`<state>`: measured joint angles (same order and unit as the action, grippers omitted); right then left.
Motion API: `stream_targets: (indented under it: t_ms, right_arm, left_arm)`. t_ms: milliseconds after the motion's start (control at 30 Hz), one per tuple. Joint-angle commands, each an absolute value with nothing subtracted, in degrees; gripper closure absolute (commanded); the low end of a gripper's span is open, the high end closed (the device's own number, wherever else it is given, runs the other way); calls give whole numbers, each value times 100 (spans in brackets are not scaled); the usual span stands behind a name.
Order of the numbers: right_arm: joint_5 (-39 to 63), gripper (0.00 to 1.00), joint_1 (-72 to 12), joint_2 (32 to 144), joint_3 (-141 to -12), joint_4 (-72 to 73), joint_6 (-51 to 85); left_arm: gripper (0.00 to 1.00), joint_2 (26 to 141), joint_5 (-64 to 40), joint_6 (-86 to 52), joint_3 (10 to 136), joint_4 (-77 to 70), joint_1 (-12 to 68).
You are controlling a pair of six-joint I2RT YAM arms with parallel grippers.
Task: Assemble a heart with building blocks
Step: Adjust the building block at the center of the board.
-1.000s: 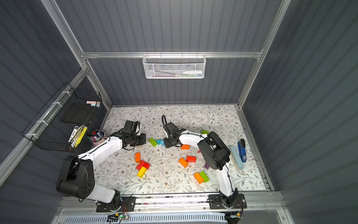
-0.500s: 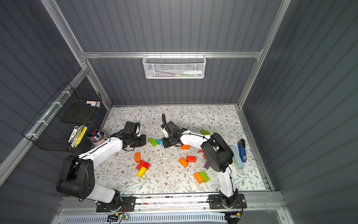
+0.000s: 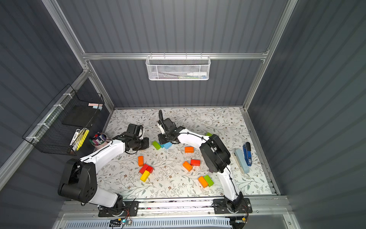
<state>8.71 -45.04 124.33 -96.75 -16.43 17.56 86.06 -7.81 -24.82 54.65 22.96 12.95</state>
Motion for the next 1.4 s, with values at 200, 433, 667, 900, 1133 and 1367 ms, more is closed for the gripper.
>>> stream_targets:
  t_ms: [200,433,667,900,1133,1367]
  right_arm:
    - [709,100,-4452,13109,-10430,-2248,1716]
    - [858,100,-4445,13269,-10547,-2342,1661]
    - [1003,100,-4430,13342,-10617,-2452,1563]
    - [1014,100,-4425,13300,-10543,-2452,1516]
    - [1011,100,-4421,13232,-10450,-2426,1477]
    - [1033,100,-4412,13138,-10333,-2393,1420]
  left_arm:
    - [97,8512,-664,-2268,5569,2395,1213]
    - [97,8484,-668,-2277,5571,2382,1217]
    - [97,8450,-659,-2288,5549,2382,1213]
    - [97,8454,-650,-2299,5550,2381,1213]
    - [97,8438,-653,-2305,5548,2373,1213]
    - [97,8443,-650,-2310,5548,2373,1213]
